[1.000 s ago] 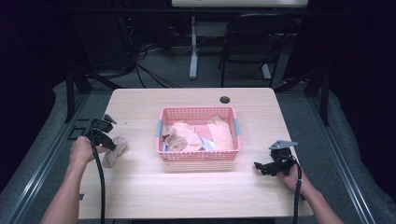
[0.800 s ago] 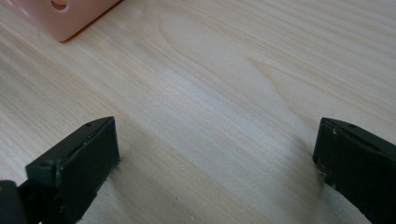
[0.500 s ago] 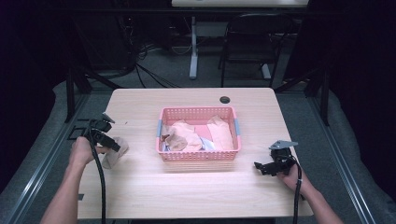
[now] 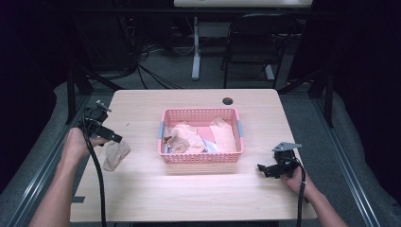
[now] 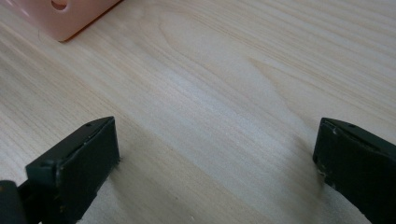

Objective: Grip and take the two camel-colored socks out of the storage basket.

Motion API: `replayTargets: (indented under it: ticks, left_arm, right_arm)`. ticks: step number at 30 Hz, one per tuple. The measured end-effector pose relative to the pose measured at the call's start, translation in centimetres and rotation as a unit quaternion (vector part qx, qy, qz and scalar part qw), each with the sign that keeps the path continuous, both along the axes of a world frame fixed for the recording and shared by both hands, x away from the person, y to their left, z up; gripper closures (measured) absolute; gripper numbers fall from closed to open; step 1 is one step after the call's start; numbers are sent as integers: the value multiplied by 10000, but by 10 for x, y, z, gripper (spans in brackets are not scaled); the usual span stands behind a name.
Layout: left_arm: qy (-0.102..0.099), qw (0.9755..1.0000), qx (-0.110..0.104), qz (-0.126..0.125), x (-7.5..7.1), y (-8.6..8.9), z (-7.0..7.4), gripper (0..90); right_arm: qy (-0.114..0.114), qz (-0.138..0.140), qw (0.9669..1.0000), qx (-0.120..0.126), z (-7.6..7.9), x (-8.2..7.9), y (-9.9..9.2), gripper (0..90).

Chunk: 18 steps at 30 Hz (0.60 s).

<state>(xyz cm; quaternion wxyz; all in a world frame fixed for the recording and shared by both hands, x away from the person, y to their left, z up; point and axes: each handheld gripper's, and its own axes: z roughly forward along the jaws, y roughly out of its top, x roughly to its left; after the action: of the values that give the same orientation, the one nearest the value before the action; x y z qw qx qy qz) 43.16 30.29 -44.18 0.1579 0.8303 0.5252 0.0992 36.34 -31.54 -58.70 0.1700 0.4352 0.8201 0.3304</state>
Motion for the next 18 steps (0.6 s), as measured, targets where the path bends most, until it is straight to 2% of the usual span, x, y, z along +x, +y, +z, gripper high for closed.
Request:
replayTargets:
  ticks: [2,10,13,18]
  left_arm:
    - [-33,10000,-7,0,0,-1,2,4]
    - [-337,9993,-12,-138,0,-14,19,0]
    - [-384,9991,-57,-164,1,-17,22,0]
    - [-572,9979,-153,-258,3,-29,31,0]
  right_arm:
    - [0,2,10000,-1,0,0,0,0]
    - [1,2,10000,0,0,0,0,0]
    - [0,2,10000,-1,0,0,0,0]
    - [1,-1,10000,0,0,0,0,0]
